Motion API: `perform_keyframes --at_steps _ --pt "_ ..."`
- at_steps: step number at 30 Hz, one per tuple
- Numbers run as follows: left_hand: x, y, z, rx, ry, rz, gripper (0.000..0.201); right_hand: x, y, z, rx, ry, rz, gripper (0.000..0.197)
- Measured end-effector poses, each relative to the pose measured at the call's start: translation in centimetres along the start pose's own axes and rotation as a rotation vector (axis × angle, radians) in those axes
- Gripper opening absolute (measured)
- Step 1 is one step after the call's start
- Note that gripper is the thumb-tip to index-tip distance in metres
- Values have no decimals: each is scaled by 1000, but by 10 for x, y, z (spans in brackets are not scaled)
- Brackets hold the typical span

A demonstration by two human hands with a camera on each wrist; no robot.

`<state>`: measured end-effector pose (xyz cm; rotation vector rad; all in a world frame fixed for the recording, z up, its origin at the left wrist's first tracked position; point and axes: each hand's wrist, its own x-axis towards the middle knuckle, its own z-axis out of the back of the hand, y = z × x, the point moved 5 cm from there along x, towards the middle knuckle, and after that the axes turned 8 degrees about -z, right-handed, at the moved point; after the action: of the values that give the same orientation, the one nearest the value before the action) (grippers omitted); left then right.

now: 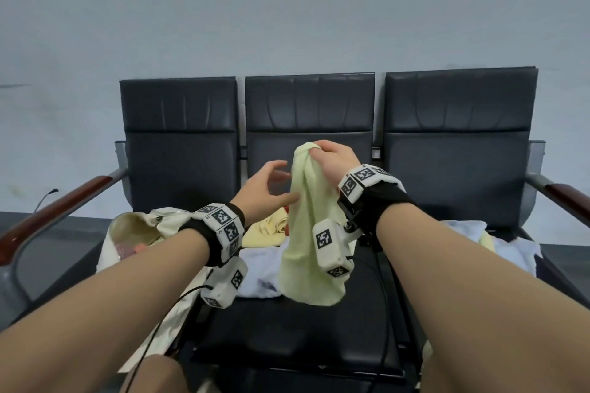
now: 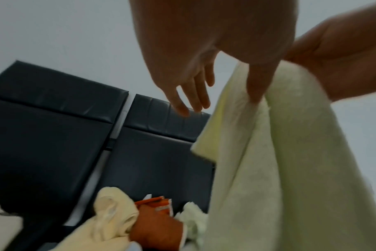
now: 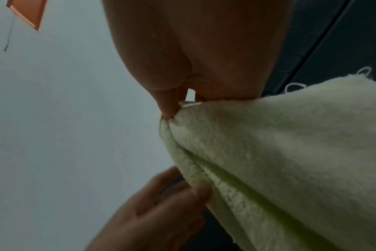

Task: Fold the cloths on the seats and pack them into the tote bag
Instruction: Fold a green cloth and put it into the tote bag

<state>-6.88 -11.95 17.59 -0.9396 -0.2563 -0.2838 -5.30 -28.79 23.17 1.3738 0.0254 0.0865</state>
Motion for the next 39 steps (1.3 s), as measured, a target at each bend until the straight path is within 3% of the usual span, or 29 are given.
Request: perform_keyframes --at_steps 3,9,11,14,15,16,18,20,25,30,36,39 --pt "14 -9 -22 -186 93 13 61 4 -8 -1 -12 -4 -5 16" --pt "20 19 -39 -50 143 98 33 16 -19 9 -39 -81 -8 23" --pt "15 30 -41 -67 158 128 43 19 -20 12 -50 -96 1 18" --pt "11 36 -36 -92 69 74 87 20 -21 9 -67 -70 -2 16" --pt "11 34 -36 -104 68 52 93 19 -21 6 -73 -52 -1 19" --pt "11 32 -38 -126 81 40 87 18 -21 2 -84 -37 -3 22" --pt "13 29 -39 -125 91 43 51 15 -20 -5 -111 -40 -7 24" --pt "12 25 -30 -36 -2 45 34 14 -18 -5 -125 -98 -16 22" --pt "8 22 6 140 -165 26 30 12 -18 14 -128 -245 -46 23" --pt "6 28 24 284 -141 58 12 8 -21 21 -184 -263 -63 33" --pt "6 29 32 179 -262 168 19 11 -26 26 -219 -289 -68 41" --pt "8 22 35 148 -309 149 14 14 -33 29 -280 -276 -98 33"
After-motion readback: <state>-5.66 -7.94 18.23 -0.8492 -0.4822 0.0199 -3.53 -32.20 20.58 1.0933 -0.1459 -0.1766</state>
